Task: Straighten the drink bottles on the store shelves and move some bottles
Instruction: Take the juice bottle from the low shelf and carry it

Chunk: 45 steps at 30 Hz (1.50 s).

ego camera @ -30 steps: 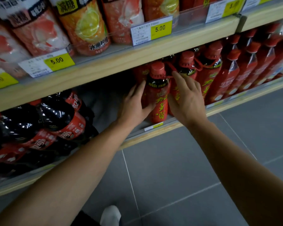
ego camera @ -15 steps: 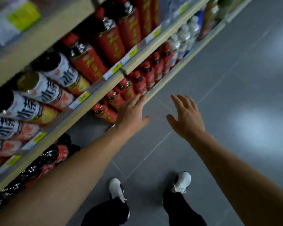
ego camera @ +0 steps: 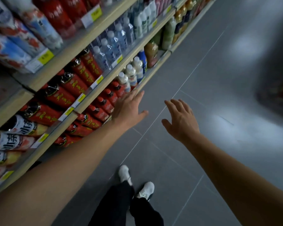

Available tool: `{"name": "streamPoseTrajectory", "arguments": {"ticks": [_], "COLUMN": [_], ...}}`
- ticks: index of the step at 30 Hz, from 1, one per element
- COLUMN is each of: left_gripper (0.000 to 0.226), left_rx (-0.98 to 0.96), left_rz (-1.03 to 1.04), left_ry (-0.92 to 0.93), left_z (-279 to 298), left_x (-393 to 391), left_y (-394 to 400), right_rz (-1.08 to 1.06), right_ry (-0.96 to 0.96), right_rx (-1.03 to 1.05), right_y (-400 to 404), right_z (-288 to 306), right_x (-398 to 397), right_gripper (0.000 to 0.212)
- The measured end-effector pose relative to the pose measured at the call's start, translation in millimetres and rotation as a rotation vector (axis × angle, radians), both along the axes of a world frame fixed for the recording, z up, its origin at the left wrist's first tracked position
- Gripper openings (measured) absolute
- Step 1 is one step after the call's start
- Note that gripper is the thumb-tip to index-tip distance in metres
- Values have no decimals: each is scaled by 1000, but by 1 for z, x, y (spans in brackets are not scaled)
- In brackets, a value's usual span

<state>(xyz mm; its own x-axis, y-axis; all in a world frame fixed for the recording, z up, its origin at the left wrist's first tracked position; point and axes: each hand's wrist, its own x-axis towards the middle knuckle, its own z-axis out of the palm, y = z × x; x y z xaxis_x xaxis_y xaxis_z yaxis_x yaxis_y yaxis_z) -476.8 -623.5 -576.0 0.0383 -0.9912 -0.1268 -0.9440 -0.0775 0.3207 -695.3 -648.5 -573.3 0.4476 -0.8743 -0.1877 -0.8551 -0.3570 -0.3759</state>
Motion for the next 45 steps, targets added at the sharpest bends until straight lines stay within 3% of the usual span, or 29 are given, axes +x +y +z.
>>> {"name": "streamPoseTrajectory", "arguments": {"ticks": [7,22,34,45], "left_gripper": [83,81,78,80], "left_rx": [39,31,-39,65], "left_rz": [25,228,590,788], "left_ry": [-39,62,76,23], "left_z": [27,51,15,-85], "left_x": [-21,-105,-207,-174], "left_y": [-82,-337,-473,-523], "right_rz": [64,209,527,785], "right_ry": [59,111,85,142], "right_rx": [-16,-19,52,85], "right_y": [-107,-399,-606,-697], "right_z": [38,70,39,-53], "right_x": [-26,-91,-141,-63], "right_gripper": [72,71,71,68]}}
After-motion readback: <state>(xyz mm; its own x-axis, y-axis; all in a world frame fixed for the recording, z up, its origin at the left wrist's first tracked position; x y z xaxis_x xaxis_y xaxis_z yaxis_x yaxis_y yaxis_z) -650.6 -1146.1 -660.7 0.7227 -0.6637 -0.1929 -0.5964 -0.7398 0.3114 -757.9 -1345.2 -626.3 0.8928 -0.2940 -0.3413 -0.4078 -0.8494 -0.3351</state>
